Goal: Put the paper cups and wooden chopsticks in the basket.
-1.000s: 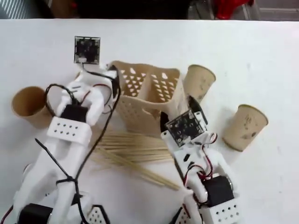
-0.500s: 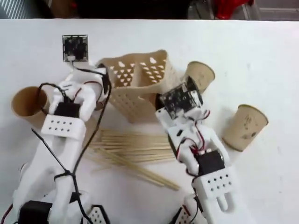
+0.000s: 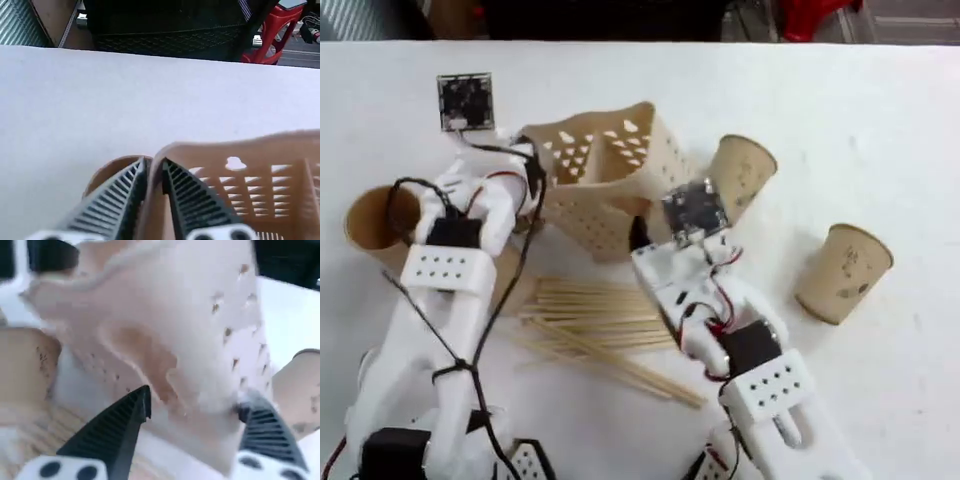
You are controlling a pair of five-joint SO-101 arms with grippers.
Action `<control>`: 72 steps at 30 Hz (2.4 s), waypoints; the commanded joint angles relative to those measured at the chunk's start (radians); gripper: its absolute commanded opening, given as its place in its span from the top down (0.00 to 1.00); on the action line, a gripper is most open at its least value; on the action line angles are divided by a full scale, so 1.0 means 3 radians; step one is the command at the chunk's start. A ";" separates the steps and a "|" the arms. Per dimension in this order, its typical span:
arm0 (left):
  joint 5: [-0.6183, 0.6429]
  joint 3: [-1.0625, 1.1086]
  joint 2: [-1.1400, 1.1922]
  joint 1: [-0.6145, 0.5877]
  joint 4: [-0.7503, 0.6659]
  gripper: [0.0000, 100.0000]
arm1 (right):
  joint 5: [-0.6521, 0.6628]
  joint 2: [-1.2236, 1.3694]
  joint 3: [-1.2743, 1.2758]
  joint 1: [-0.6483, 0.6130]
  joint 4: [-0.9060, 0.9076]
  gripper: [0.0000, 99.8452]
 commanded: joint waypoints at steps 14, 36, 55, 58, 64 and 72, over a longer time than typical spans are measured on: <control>-0.0194 -0.0046 0.0049 -0.0095 -0.0077 0.94 | 0.0783 -0.0161 -0.0465 0.0898 0.0959 0.68; -0.0813 -0.0425 0.0049 0.0182 0.0184 0.94 | 0.1033 -0.0468 -0.0506 0.1987 0.1634 0.76; -0.0803 -0.0102 0.0038 0.0269 -0.0051 0.85 | 0.0997 -0.0463 -0.0184 0.1593 0.1102 0.76; -0.0803 -0.0026 0.0038 0.0243 -0.0148 0.85 | 0.1008 -0.0458 -0.0113 0.1450 0.0749 0.76; -0.0803 0.0097 0.0043 0.0192 -0.0148 0.85 | 0.1018 -0.0146 -0.0245 0.1286 0.0391 0.76; -0.0813 0.0450 0.0043 0.0212 -0.0496 0.85 | 0.1002 0.0846 -0.0956 0.1220 0.0217 0.76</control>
